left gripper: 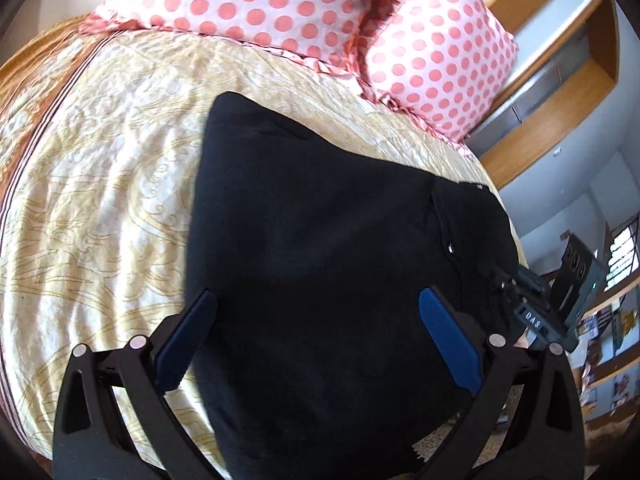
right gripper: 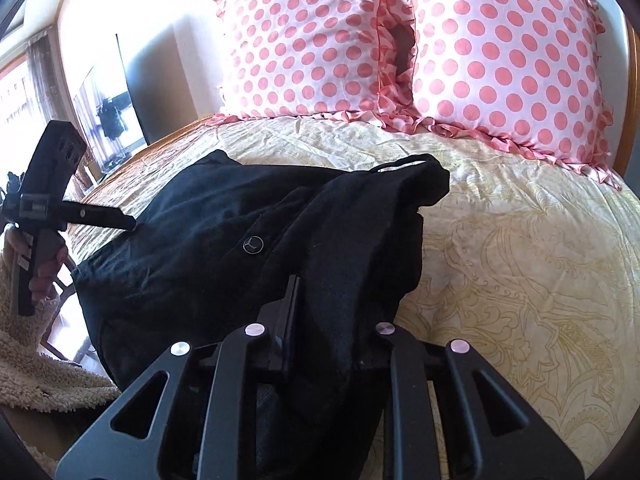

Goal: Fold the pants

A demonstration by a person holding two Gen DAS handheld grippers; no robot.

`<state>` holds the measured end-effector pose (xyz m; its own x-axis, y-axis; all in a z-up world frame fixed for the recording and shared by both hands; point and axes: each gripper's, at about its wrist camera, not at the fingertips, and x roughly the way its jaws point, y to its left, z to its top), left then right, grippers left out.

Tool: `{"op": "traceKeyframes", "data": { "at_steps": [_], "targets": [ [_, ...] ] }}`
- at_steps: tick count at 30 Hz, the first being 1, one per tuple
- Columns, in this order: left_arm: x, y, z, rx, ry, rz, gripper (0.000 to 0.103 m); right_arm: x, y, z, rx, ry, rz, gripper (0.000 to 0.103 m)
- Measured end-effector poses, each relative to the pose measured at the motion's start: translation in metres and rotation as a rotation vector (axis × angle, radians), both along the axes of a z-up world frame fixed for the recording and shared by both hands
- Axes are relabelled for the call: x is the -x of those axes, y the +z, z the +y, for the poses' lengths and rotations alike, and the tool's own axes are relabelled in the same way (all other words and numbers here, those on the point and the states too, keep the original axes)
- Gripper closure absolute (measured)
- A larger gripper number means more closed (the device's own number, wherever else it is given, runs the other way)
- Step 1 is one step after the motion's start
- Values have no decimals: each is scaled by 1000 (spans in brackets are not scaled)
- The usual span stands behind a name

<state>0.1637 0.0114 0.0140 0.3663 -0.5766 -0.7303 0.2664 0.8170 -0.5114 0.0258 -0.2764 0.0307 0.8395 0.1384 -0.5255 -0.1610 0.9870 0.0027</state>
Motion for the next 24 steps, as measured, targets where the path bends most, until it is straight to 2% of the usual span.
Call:
{"op": "traceKeyframes", "data": {
  "at_steps": [2,4,8,12,14,15,17,20,24],
  "targets": [
    [-7,2,14,18,45,13,4,-1,-1,0,3,0,4,83],
    [-11,6,22,2,77,-3,4,0,-3,0,2,0,8,83],
    [-17,10,21,-85,111,-39,7,-2,-5,-2,-4,-3,17,83],
    [-33,3,10,-145,86,-37,11,-3,-6,-4,-15,-5,20,83],
    [-38,-7,13,-105,66,13,20,-2,-7,-5,-18,-5,20,83],
    [-41,-13,13,-65,56,47,21,-2,-7,-5,-18,-5,20,83],
    [-40,-11,15,-43,58,26,21,-2,-8,-6,-23,-4,19,83],
    [-42,-16,18,56,48,75,23,-2,-9,-8,-37,-2,21,83],
    [-43,-18,21,106,46,84,23,-2,-10,-10,-43,-1,20,83]
  ]
}}
